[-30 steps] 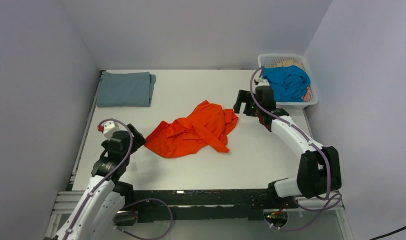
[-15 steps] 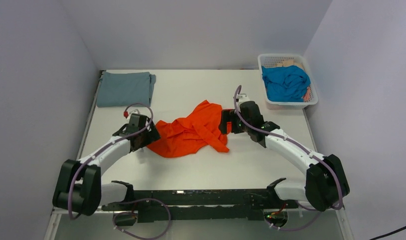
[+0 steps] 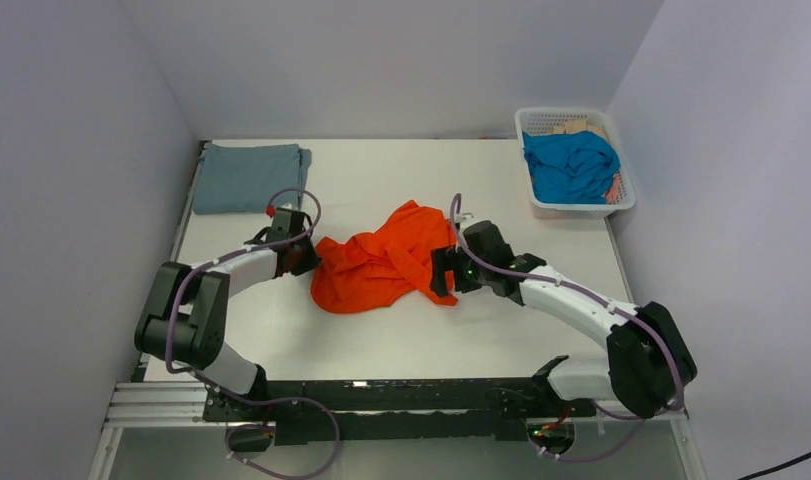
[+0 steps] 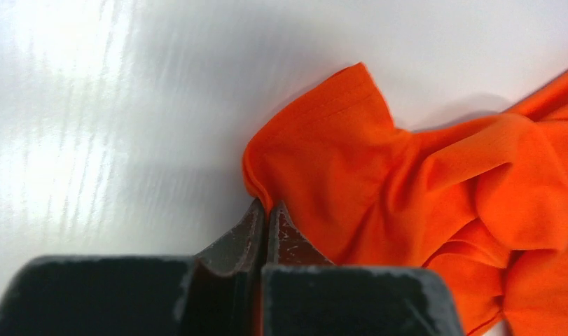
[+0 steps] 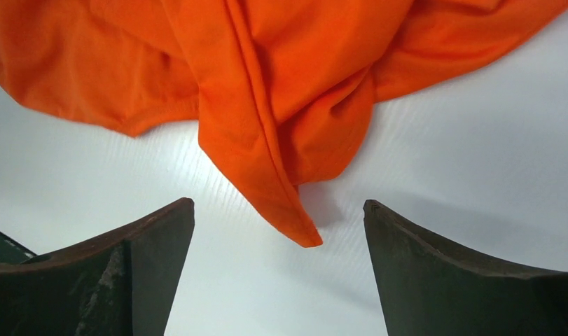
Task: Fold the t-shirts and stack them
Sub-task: Flatten out the tshirt
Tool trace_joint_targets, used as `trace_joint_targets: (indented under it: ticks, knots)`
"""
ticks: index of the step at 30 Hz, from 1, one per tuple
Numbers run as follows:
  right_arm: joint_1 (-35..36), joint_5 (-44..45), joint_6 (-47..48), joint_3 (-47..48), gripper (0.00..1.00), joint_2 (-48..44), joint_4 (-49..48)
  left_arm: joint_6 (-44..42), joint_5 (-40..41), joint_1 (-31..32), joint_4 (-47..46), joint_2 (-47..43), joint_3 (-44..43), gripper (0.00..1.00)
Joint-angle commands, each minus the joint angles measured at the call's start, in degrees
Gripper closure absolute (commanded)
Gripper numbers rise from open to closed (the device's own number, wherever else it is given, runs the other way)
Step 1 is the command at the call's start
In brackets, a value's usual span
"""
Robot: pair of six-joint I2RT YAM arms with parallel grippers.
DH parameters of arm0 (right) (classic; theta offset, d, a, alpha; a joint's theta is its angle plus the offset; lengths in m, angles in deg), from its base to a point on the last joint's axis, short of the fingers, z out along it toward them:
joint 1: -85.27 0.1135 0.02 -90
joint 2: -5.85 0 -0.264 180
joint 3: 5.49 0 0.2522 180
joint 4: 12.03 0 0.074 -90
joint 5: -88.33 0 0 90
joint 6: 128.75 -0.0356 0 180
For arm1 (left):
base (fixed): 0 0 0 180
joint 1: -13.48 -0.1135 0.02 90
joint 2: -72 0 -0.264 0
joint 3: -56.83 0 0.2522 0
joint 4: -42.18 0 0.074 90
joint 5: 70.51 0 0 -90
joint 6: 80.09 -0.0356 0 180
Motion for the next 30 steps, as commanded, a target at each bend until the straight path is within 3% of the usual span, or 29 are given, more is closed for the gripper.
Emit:
trace_joint_targets:
  ticks: [1,7,9,15,17,25,30]
  knots:
    - [3.1,3.2,0.2,2.2,0.09,5.5,1.4,-0.8,-3.2,0.3,1.3,3.2,0.3,1.00]
    - [5.3,5.8,-0.3,4.0,0.14,13.2,1.1,-1.3,0.8,0.3,-0.3,-2.8,3.6,1.00]
    - [6.1,7.3,-0.7,4.7,0.20,14.8,2.1,-1.6,1.2,0.3,0.7,-3.2,3.2,1.00]
    - [7.7,10.7,-4.6,4.0,0.73,14.2,4.5,-1.5,2.3,0.3,0.8,-5.2,3.4,1.00]
    - [7.7,13.3,-5.5,4.7,0.84,12.7,7.0,-1.5,5.4,0.2,2.8,-6.5,2.1,1.00]
    - [7.5,35.2,-9.1,10.1,0.95,2.9,16.0,-2.8,14.7,0.3,4.8,-15.2,-1.4,1.00]
    - [6.7,39.2,-6.4,13.7,0.99,-4.0,12.5,-5.6,15.6,0.2,3.1,-23.1,-3.3,1.00]
